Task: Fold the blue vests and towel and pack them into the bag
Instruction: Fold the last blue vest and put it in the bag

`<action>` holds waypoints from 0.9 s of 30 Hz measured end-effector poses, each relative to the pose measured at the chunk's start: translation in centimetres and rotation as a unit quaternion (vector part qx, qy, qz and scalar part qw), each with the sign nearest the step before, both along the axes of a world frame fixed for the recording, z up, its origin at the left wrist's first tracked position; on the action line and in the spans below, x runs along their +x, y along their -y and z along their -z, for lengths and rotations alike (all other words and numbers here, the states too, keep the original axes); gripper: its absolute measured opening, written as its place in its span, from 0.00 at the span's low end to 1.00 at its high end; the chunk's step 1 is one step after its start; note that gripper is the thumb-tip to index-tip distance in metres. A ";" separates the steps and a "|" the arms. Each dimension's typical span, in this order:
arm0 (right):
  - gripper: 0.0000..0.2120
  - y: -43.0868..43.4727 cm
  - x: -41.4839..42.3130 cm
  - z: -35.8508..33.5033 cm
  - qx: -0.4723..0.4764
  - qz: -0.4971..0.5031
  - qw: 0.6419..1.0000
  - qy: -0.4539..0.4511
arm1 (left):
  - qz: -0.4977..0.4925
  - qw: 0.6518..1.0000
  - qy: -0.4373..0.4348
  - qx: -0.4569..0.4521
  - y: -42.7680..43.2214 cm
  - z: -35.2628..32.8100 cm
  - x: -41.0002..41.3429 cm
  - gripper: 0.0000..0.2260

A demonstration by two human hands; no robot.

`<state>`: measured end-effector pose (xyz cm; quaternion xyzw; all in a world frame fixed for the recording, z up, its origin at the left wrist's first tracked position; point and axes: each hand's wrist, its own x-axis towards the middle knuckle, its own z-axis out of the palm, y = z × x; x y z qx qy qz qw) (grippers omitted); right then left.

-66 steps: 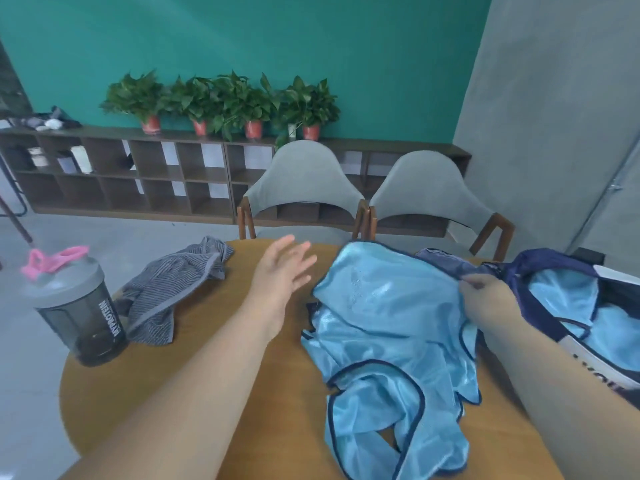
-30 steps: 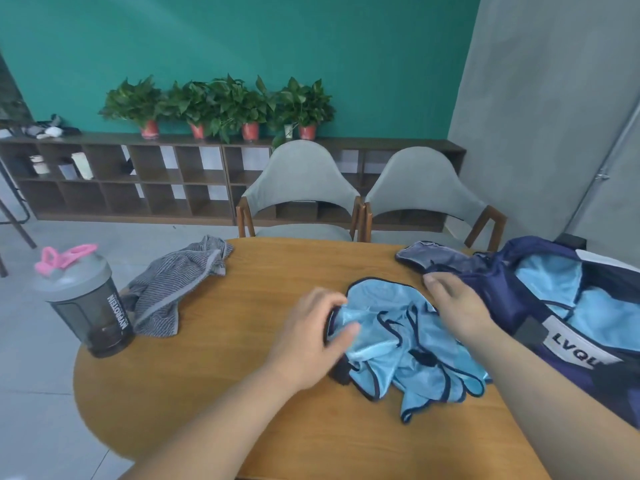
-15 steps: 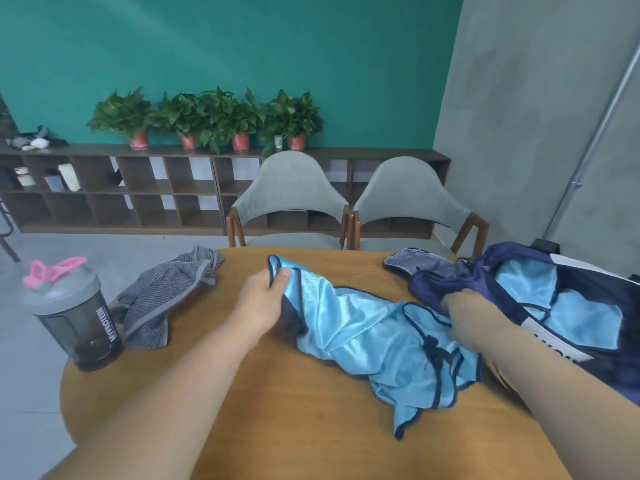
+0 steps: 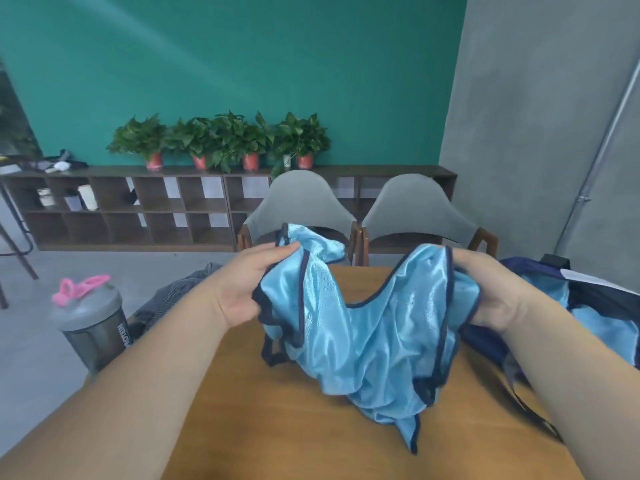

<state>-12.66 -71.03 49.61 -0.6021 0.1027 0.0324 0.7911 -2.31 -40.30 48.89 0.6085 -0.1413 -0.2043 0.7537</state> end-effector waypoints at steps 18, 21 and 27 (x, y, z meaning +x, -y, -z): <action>0.36 -3.3 4.8 15.8 -0.610 -0.222 0.760 0.019 | 0.146 0.755 0.268 0.580 2.4 16.1 2.0 0.36; 0.42 -3.7 4.0 19.6 -0.698 -0.203 0.687 0.009 | 0.122 0.684 0.321 0.644 1.9 18.3 0.8 0.32; 0.23 -3.1 5.0 19.9 -0.733 -0.056 0.678 -0.013 | -0.066 0.680 0.359 0.636 0.4 20.1 1.2 0.21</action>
